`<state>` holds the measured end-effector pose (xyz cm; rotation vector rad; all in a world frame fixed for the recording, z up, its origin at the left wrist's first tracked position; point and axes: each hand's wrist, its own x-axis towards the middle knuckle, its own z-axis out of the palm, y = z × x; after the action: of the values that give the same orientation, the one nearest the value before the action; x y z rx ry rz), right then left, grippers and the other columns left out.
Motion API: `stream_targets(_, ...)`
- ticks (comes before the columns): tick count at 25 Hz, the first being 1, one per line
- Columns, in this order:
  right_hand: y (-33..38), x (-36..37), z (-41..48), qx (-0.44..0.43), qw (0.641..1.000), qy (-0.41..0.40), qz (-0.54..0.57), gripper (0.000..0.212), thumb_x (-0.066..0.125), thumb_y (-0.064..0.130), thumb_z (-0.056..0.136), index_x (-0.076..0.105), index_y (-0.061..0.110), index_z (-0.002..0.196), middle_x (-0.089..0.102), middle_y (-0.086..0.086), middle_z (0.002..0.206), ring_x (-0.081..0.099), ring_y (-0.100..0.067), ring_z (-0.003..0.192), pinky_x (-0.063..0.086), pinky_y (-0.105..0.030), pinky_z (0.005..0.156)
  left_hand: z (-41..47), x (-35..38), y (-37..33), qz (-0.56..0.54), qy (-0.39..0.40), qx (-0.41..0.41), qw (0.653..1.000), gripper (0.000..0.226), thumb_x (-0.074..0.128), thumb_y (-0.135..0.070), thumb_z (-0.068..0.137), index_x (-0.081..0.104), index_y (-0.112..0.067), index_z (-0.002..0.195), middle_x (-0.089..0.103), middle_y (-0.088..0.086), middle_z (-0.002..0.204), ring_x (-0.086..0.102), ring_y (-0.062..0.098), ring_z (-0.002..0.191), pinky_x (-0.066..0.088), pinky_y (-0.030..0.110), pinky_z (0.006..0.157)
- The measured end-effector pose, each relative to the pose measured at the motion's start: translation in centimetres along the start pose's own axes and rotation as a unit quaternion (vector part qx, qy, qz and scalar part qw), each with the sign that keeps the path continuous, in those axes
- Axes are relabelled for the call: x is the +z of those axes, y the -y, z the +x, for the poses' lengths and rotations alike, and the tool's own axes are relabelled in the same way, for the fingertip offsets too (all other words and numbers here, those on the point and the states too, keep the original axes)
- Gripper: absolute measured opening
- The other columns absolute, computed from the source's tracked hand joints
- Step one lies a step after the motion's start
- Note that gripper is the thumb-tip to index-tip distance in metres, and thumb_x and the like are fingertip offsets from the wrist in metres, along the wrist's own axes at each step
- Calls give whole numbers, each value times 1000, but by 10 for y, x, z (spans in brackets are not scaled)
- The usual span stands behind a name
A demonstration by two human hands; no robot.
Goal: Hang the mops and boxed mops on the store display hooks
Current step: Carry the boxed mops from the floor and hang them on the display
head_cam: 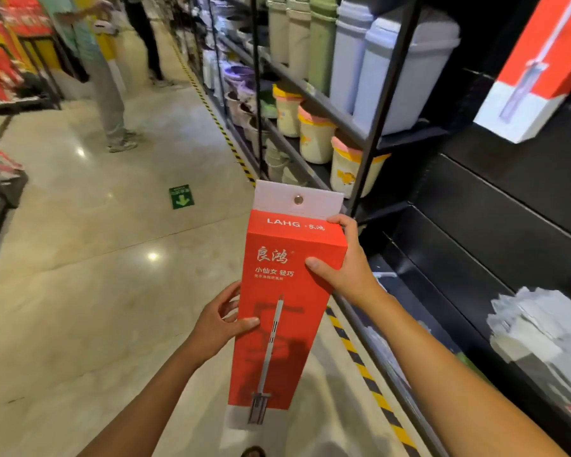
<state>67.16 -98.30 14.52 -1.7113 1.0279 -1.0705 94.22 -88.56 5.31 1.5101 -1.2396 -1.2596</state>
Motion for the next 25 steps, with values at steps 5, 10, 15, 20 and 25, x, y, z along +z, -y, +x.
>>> stream_targets(5,-28,-71,46,36,994,-99,-19,80,85,56,74,33,42,134,62,2,128,71,-19,110,62,-52,88,123,42,-33,11,99,17,995,96,95,-42,66,49,-35,150,68,-25,134,63,-1,126,55,40,107)
stream_targets(10,-48,-173,100,37,984,-170,-49,75,84,50,74,36,43,131,64,6,122,71,-17,107,61,-52,90,243,120,-86,-1,172,60,983,99,94,-44,64,49,-30,151,67,-13,140,62,9,131,60,27,93)
stream_targets(15,-34,-278,162,8,971,-218,-97,74,81,54,74,36,40,130,65,6,121,72,-16,106,61,-50,91,342,194,-165,-31,226,111,967,90,94,-30,75,48,-26,152,67,-6,141,67,12,125,60,31,94)
stream_targets(20,-2,-359,221,-21,957,-259,-130,76,79,57,73,36,33,132,63,-1,125,71,-17,108,61,-51,93,419,244,-252,-60,250,180,950,85,91,-36,71,54,-27,147,69,-1,138,69,18,123,61,36,94)
stream_targets(25,49,-423,279,-59,933,-308,-176,69,79,58,73,39,39,126,64,4,120,71,-19,108,61,-51,93,483,278,-346,-80,279,278,915,76,87,-41,70,59,-27,139,73,-1,130,72,20,117,62,35,92)
